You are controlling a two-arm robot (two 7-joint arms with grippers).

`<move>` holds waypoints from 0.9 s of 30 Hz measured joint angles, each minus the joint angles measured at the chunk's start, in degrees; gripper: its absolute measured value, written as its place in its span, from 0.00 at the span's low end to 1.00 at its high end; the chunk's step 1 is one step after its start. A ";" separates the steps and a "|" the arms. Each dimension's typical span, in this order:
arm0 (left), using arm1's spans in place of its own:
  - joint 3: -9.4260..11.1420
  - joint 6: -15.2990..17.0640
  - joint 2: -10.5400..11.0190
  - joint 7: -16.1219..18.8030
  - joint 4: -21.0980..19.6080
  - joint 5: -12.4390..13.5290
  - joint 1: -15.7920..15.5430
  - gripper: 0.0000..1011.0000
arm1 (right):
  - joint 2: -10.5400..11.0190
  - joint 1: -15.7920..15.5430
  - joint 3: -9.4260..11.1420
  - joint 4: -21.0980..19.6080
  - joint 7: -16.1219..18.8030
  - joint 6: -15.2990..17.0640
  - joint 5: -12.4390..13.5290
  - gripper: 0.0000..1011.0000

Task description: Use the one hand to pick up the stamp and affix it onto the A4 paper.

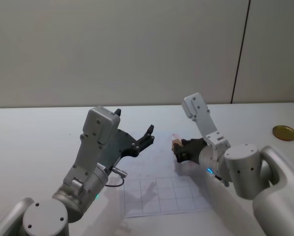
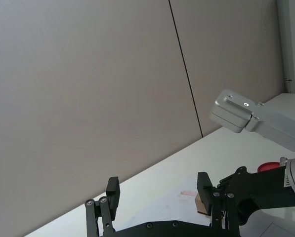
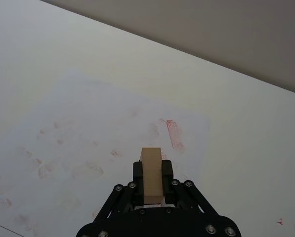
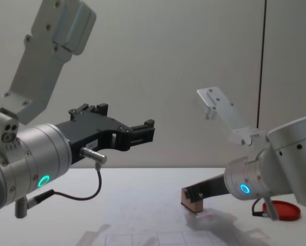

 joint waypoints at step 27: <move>0.00 0.00 0.00 0.00 0.00 0.00 0.00 0.98 | 3.94 -6.48 3.67 -18.91 -5.59 -0.76 5.21 0.19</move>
